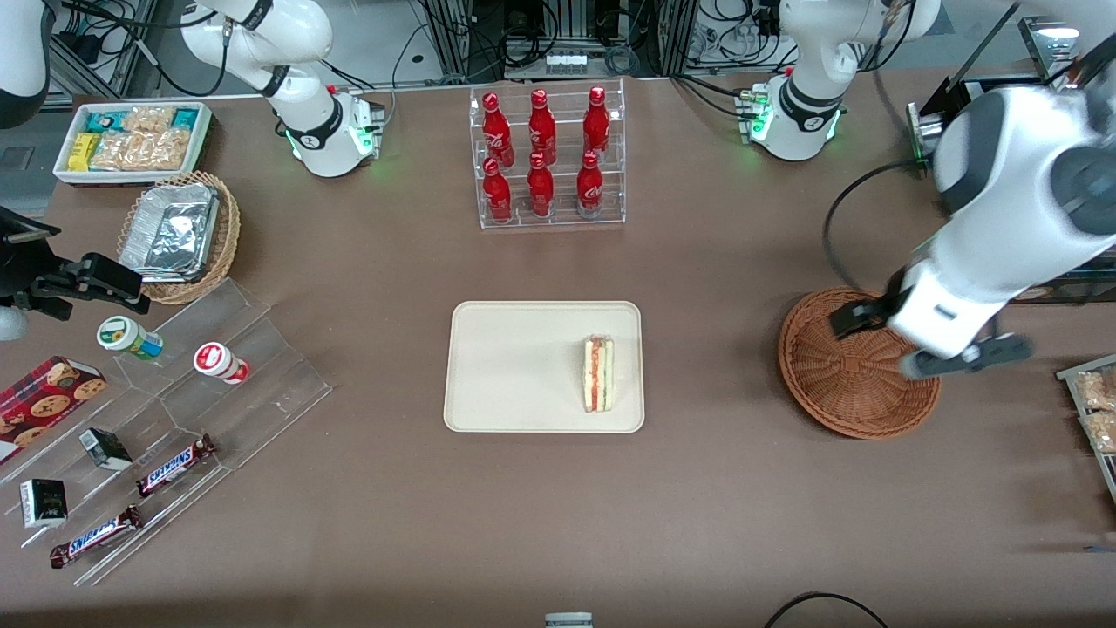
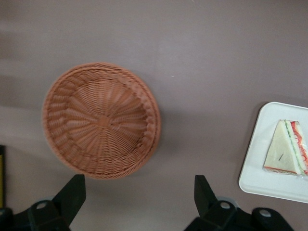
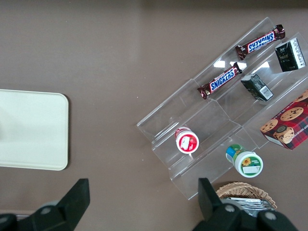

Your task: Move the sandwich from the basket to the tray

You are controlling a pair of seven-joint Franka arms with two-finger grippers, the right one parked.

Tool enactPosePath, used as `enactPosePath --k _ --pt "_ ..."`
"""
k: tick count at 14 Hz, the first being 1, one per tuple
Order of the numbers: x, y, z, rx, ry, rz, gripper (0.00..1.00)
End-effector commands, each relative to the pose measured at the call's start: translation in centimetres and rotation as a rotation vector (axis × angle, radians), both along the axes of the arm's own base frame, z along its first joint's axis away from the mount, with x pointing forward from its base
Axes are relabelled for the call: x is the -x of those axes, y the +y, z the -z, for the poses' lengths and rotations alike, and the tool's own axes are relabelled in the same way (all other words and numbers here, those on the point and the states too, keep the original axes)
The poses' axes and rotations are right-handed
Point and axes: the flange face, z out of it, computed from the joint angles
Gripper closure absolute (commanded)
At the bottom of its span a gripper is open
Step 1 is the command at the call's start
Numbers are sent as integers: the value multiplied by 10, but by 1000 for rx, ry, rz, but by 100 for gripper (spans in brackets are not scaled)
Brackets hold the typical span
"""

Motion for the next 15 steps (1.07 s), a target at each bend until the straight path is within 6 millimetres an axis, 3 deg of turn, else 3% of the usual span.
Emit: enactPosePath --k 1,5,8,15 --pt "43 10 -36 -6 -9 0 0" --pt "50 16 -75 -31 -2 82 0" --pt "56 39 -92 -17 10 127 0" --pt "58 38 -91 -9 27 125 0"
